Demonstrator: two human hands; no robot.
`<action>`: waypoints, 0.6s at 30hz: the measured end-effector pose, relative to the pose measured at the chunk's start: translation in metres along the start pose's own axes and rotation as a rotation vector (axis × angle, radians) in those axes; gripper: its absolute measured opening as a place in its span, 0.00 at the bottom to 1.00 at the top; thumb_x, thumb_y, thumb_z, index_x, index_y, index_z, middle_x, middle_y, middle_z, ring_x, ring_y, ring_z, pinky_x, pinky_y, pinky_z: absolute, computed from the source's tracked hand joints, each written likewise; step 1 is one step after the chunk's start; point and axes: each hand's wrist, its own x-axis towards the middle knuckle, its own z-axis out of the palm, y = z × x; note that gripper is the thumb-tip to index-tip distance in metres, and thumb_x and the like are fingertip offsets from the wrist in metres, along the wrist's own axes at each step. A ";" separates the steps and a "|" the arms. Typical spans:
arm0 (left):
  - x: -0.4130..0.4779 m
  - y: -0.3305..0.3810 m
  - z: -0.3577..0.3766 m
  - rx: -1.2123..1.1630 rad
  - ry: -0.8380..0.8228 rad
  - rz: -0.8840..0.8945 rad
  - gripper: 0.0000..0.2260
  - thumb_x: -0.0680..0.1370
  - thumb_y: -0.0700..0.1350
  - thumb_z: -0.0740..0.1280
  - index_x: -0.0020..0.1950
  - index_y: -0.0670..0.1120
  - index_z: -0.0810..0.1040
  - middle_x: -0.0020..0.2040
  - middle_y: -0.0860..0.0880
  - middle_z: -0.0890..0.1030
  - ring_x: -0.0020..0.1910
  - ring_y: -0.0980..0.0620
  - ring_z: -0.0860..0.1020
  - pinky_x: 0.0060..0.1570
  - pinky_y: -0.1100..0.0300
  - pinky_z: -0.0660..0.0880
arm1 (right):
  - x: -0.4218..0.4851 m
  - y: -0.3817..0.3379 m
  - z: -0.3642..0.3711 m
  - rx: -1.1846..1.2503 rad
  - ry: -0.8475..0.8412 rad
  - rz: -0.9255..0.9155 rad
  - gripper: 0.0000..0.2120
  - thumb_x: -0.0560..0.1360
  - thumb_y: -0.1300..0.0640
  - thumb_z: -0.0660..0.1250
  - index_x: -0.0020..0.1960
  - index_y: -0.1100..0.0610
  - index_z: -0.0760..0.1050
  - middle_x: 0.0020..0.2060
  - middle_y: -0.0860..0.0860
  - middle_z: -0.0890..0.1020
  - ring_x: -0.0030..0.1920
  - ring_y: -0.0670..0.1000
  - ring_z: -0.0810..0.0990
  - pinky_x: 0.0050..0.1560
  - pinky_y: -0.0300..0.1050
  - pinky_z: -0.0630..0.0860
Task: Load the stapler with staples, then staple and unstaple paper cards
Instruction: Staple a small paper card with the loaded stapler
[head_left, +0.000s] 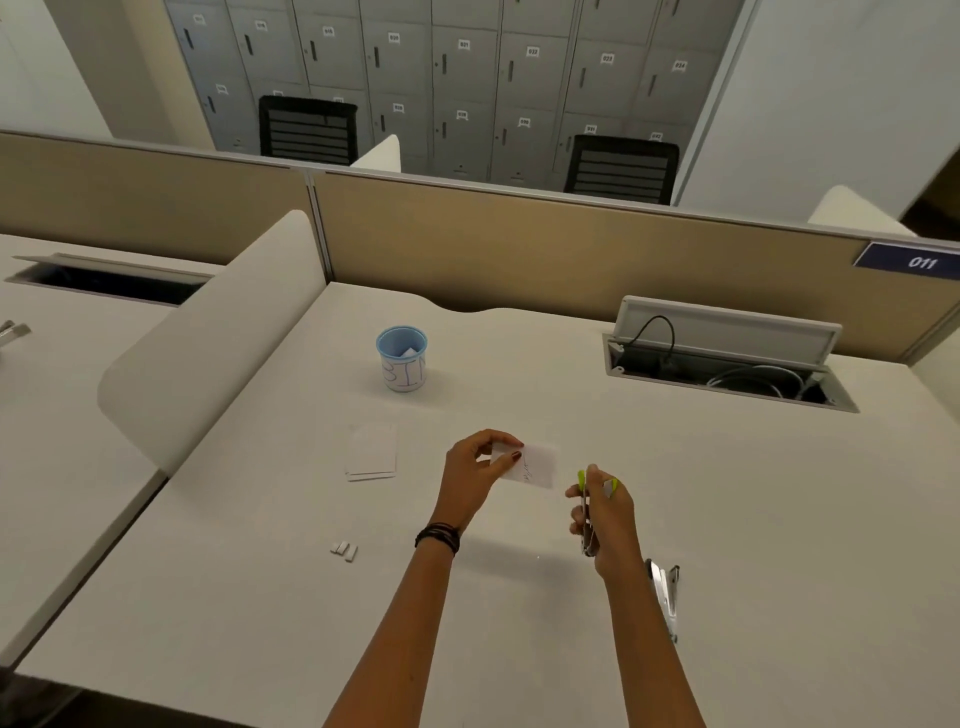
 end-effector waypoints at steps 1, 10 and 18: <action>-0.002 0.001 0.004 -0.007 -0.005 -0.004 0.05 0.74 0.35 0.68 0.47 0.43 0.81 0.45 0.53 0.81 0.44 0.61 0.77 0.40 0.70 0.75 | -0.001 0.000 -0.005 -0.001 0.000 0.008 0.12 0.80 0.50 0.56 0.50 0.58 0.70 0.39 0.57 0.78 0.24 0.47 0.68 0.21 0.38 0.69; -0.010 0.002 0.023 -0.007 0.017 -0.040 0.08 0.75 0.37 0.68 0.51 0.47 0.78 0.48 0.52 0.81 0.45 0.59 0.79 0.41 0.70 0.76 | 0.001 -0.007 -0.033 0.251 -0.170 0.170 0.20 0.80 0.44 0.51 0.58 0.58 0.69 0.43 0.59 0.80 0.35 0.52 0.73 0.35 0.44 0.72; -0.016 -0.001 0.029 -0.015 0.007 -0.102 0.05 0.75 0.37 0.68 0.49 0.43 0.77 0.46 0.45 0.81 0.45 0.49 0.79 0.34 0.68 0.76 | 0.001 -0.006 -0.042 0.279 -0.249 0.186 0.24 0.81 0.47 0.48 0.62 0.63 0.72 0.45 0.54 0.80 0.41 0.50 0.76 0.42 0.41 0.75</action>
